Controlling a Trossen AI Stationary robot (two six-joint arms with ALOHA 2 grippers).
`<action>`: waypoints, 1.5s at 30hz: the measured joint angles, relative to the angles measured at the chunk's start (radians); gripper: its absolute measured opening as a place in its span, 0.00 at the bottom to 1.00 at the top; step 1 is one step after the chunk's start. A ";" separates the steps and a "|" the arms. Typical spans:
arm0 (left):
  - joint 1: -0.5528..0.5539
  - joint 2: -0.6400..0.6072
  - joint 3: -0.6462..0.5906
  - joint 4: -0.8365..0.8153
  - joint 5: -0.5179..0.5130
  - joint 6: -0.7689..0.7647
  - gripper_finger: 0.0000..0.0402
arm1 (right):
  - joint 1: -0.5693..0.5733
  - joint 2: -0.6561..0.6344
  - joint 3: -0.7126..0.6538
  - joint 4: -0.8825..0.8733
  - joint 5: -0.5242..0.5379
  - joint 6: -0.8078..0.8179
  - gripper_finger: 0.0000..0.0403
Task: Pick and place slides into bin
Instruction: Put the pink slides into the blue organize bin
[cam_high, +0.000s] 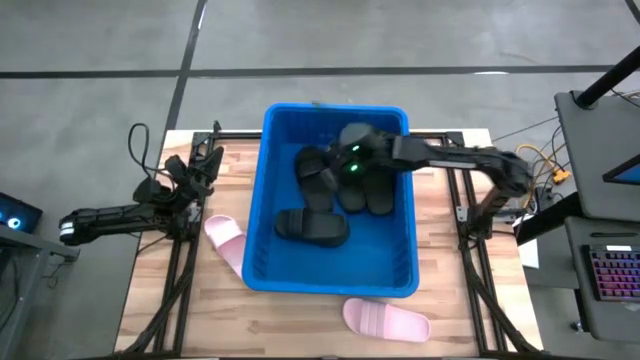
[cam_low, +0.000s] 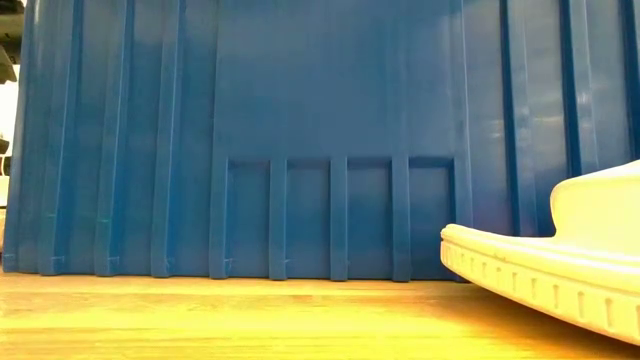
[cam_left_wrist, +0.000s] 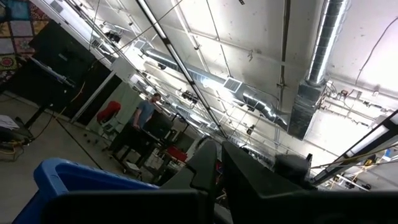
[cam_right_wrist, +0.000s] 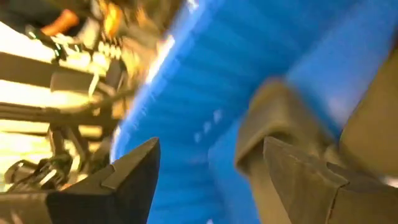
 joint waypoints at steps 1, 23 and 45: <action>0.000 0.000 0.000 0.000 0.000 0.000 0.03 | -0.005 -0.036 0.000 0.001 0.039 -0.040 0.68; 0.000 -0.005 0.000 0.059 0.114 -0.057 0.03 | -0.010 -0.525 0.001 -0.032 0.635 -0.480 0.64; -0.001 0.078 0.202 0.123 0.437 0.049 0.02 | -0.044 -0.506 0.001 -0.022 0.636 -0.575 0.62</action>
